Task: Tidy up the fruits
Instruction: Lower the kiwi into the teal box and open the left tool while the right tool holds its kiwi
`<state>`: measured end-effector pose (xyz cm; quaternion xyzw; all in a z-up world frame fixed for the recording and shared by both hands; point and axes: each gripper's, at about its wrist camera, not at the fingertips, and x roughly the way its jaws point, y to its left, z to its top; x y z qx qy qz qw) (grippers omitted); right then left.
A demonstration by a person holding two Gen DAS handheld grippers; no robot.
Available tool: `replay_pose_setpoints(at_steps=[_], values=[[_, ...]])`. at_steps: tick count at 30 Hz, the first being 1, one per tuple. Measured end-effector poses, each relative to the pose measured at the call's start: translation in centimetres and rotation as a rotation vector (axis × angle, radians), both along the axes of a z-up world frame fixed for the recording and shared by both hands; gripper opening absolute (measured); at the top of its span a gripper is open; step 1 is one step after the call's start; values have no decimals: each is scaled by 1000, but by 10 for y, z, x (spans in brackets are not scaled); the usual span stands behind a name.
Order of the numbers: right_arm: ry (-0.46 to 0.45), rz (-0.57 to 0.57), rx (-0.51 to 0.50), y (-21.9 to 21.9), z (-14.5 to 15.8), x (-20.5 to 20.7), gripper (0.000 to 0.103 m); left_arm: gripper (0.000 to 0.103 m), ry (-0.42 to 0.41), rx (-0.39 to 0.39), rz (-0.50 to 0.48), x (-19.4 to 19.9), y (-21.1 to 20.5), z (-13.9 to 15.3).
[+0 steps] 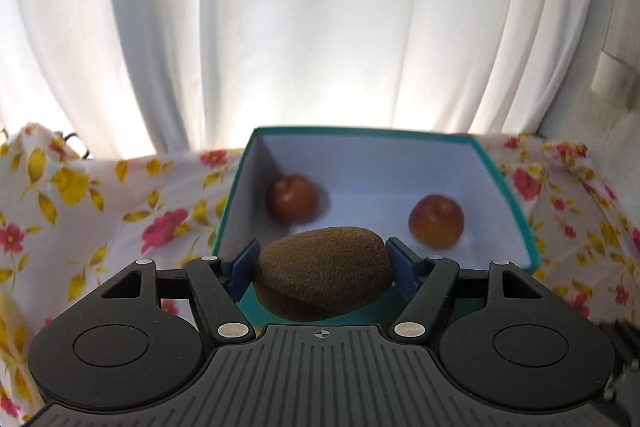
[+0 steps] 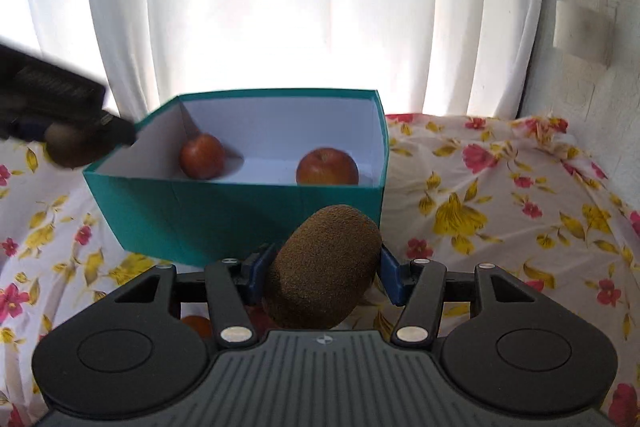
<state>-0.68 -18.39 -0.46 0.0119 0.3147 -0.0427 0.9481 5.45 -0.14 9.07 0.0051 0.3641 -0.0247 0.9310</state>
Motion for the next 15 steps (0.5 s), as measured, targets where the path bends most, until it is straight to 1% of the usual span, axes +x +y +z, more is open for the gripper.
replay_pose_setpoints(at_steps=[4, 9, 15], values=[[-3, -9, 7, -4, 6, -3, 55, 74, -17, 15, -15, 10, -14, 2], [-14, -32, 2, -7, 12, -11, 55, 74, 3, 26, -34, 15, -22, -3], [-21, -66, 1, -11, 13, -16, 55, 74, 7, 35, -43, 21, -24, -8]])
